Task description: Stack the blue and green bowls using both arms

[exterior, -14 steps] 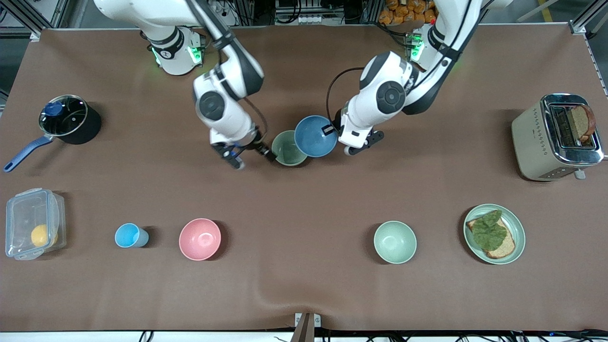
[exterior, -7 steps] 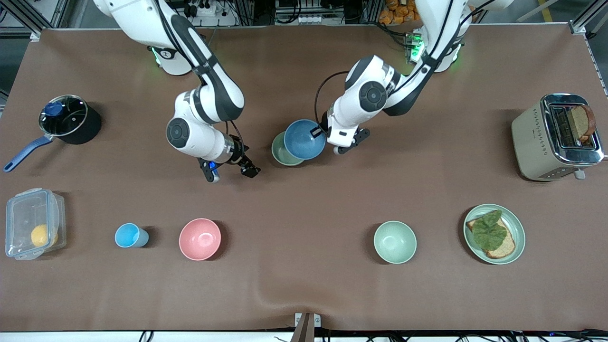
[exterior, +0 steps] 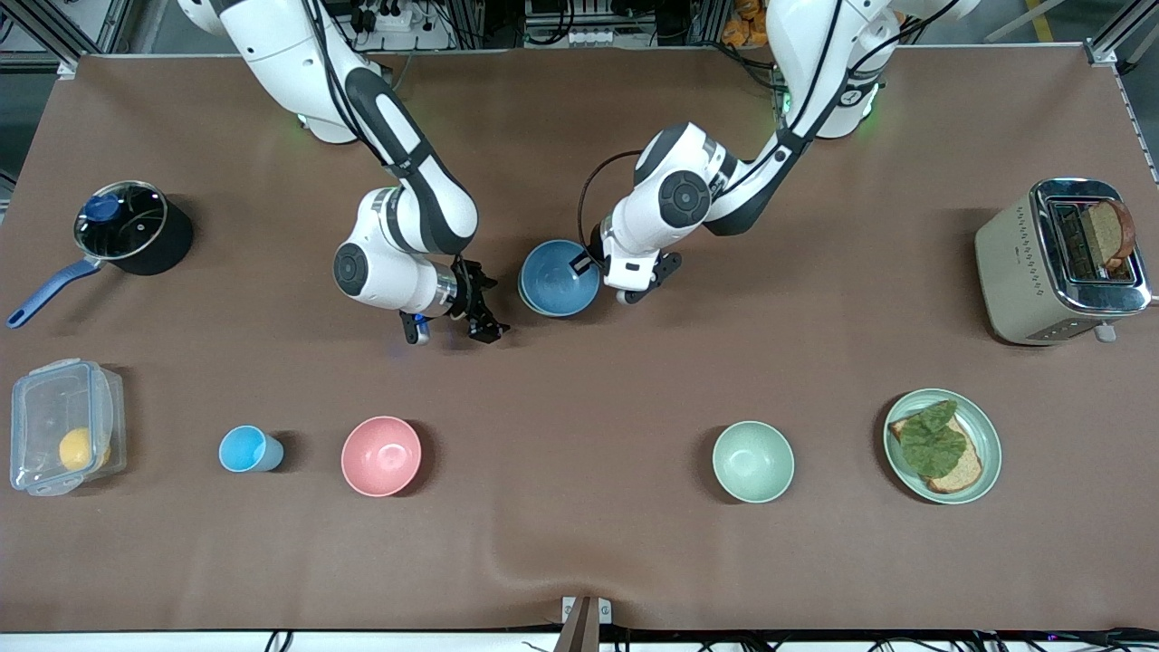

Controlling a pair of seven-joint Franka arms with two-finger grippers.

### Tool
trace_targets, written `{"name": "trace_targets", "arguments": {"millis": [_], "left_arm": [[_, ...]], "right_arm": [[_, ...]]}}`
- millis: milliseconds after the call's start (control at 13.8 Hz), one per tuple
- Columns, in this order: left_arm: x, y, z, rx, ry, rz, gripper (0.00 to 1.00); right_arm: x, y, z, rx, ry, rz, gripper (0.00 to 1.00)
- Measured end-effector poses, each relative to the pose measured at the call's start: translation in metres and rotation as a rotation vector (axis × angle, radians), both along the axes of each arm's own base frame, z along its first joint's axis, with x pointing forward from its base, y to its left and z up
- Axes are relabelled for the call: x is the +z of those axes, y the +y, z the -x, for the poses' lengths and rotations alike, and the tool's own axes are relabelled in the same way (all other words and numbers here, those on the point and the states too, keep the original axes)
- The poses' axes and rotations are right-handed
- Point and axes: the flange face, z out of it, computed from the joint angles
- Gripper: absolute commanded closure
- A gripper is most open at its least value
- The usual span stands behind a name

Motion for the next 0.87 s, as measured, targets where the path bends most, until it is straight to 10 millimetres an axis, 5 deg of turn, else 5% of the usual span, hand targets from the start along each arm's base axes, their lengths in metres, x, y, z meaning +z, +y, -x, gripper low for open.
{"name": "trace_targets", "arguments": {"millis": [726, 799, 872], "left_arm": [[-0.020, -0.015, 0.008, 0.011, 0.038, -0.013, 1.00], [-0.023, -0.015, 0.007, 0.014, 0.042, -0.014, 0.93], [-0.026, -0.015, 0.006, 0.017, 0.046, -0.015, 0.61]], "right_arm": [[0.000, 0.019, 0.010, -0.046, 0.007, -0.058, 0.00], [0.000, 0.019, 0.010, -0.044, 0.006, -0.059, 0.00], [0.000, 0.019, 0.010, -0.043, 0.005, -0.059, 0.00]]}}
